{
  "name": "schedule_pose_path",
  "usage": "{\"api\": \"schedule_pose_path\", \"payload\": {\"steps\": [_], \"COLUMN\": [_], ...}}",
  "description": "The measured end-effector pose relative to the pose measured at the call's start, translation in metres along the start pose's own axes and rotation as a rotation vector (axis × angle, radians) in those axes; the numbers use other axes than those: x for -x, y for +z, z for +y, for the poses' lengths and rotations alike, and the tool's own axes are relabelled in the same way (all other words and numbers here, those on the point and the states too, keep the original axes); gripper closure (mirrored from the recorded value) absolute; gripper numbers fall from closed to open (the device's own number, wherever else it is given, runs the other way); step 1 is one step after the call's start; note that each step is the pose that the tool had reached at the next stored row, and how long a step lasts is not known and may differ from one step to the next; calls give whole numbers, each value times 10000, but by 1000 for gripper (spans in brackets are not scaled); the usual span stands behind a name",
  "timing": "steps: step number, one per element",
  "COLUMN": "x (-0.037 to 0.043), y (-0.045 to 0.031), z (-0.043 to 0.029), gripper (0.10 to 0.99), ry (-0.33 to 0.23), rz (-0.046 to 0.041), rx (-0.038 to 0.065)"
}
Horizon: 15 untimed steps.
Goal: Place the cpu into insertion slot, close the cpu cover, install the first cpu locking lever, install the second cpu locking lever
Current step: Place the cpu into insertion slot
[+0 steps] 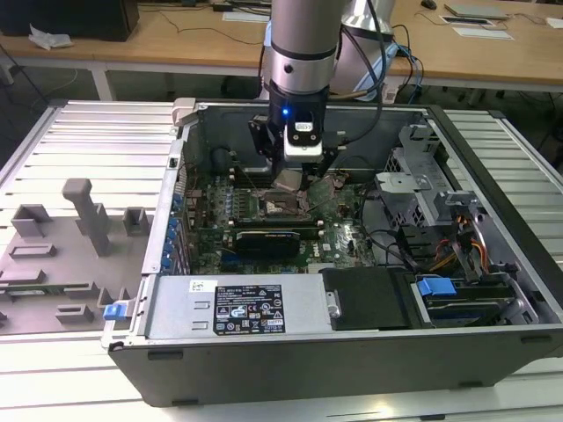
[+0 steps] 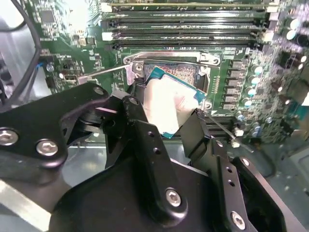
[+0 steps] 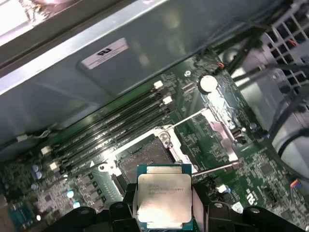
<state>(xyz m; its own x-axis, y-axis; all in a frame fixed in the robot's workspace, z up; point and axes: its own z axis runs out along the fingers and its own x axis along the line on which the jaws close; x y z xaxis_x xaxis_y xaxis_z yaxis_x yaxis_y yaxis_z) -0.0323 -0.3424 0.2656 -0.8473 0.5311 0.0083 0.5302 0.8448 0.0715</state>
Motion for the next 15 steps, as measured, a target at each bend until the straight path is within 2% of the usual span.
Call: {"api": "schedule_pose_path", "payload": {"steps": [12, 15], "x": [0, 0], "y": [17, 23], "z": [-1, -2], "gripper": [549, 549], "ry": [2259, 3015], "rz": [-163, -216], "rx": [16, 22]}}
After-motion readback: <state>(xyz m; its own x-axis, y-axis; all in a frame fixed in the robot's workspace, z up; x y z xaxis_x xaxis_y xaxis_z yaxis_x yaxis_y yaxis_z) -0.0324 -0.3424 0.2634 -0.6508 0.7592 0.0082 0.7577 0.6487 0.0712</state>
